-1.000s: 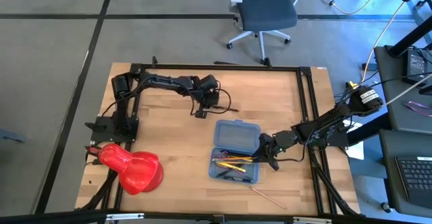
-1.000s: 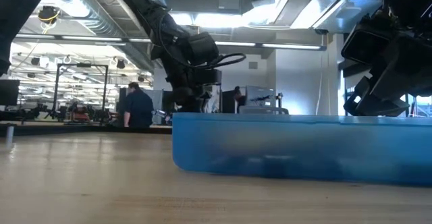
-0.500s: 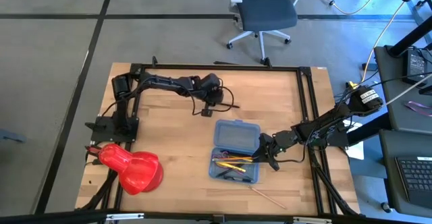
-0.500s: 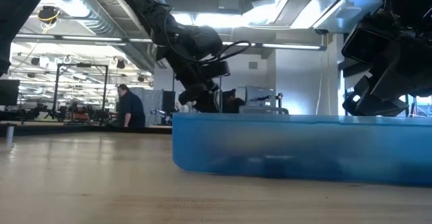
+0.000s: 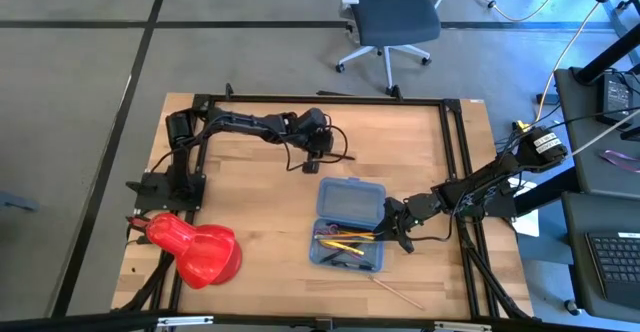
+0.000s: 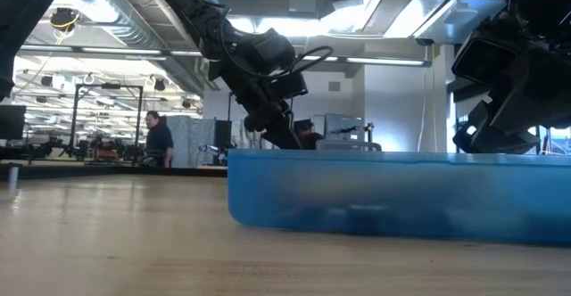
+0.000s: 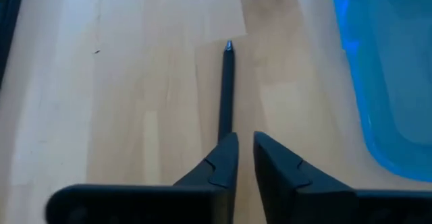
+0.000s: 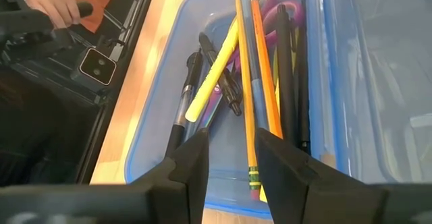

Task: Pick & place school supplies into a supply box
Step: Put the top black pen into the blue supply box

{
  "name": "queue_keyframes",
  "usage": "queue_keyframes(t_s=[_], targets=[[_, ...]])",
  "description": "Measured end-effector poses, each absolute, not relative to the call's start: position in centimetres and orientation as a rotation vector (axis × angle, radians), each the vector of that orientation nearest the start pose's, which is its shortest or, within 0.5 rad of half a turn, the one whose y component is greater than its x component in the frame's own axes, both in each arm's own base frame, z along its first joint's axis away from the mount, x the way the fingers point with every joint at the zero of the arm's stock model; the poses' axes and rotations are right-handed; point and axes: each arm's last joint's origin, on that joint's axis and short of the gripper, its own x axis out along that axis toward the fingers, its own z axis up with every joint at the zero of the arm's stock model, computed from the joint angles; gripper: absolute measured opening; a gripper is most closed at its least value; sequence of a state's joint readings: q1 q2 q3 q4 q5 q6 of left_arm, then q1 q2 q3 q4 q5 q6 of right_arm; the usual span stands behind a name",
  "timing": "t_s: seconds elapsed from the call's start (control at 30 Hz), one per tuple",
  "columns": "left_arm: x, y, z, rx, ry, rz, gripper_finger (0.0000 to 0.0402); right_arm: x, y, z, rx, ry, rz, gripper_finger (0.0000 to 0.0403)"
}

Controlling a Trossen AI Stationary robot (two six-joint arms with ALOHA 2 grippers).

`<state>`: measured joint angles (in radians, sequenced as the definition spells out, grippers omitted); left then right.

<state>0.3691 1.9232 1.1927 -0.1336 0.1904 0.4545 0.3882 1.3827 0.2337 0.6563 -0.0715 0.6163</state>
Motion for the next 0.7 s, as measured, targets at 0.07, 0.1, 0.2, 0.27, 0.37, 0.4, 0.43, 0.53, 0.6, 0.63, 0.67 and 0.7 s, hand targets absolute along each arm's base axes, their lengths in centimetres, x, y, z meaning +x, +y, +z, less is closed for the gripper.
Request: queue_keyframes(t_s=[0.07, 0.1, 0.2, 0.27, 0.37, 0.4, 0.43, 0.53, 0.6, 0.63, 0.67, 0.7], targets=[[37.14, 13.75, 15.94, 0.184, 0.844, -0.034, 0.0059, 19.43, 8.17, 11.8, 0.514, 0.613, 0.283, 0.0124], [37.15, 13.73, 15.94, 0.184, 0.844, -0.035, 0.0069, 19.42, 8.17, 11.8, 0.514, 0.613, 0.283, 0.0124], [37.08, 13.72, 15.91, 0.18, 0.853, -0.037, 0.0103, 19.42, 8.16, 11.79, 0.514, 0.614, 0.282, 0.0124], [36.95, 13.75, 15.83, 0.174, 0.867, -0.039, 0.0128, 19.42, 8.16, 11.79, 0.514, 0.614, 0.282, 0.0124], [36.73, 13.87, 15.72, 0.152, 0.887, -0.032, 0.0169, 19.42, 8.16, 11.79, 0.509, 0.614, 0.284, 0.0124], [36.67, 13.98, 15.7, 0.135, 0.891, -0.017, 0.0182, 19.42, 8.16, 11.79, 0.498, 0.612, 0.287, 0.0124], [36.6, 14.08, 15.68, 0.12, 0.898, 0.001, 0.0194, 19.42, 8.16, 11.79, 0.492, 0.611, 0.289, 0.0124], [36.38, 14.1, 15.55, 0.11, 0.925, 0.01, 0.022, 19.42, 8.16, 11.79, 0.489, 0.61, 0.29, 0.0124], [36.37, 14.07, 15.53, 0.11, 0.928, 0.009, 0.0231, 19.42, 8.16, 11.79, 0.488, 0.61, 0.29, 0.0124], [36.39, 14.09, 15.55, 0.122, 0.927, 0.011, 0.0234, 19.42, 8.16, 11.79, 0.488, 0.61, 0.29, 0.0124], [36.43, 14.12, 15.57, 0.138, 0.933, 0.038, 0.0235, 19.42, 8.16, 11.79, 0.487, 0.61, 0.29, 0.0124], [36.49, 14.14, 15.6, 0.155, 0.941, 0.081, 0.0236, 19.42, 8.16, 11.79, 0.475, 0.608, 0.294, 0.0124]])
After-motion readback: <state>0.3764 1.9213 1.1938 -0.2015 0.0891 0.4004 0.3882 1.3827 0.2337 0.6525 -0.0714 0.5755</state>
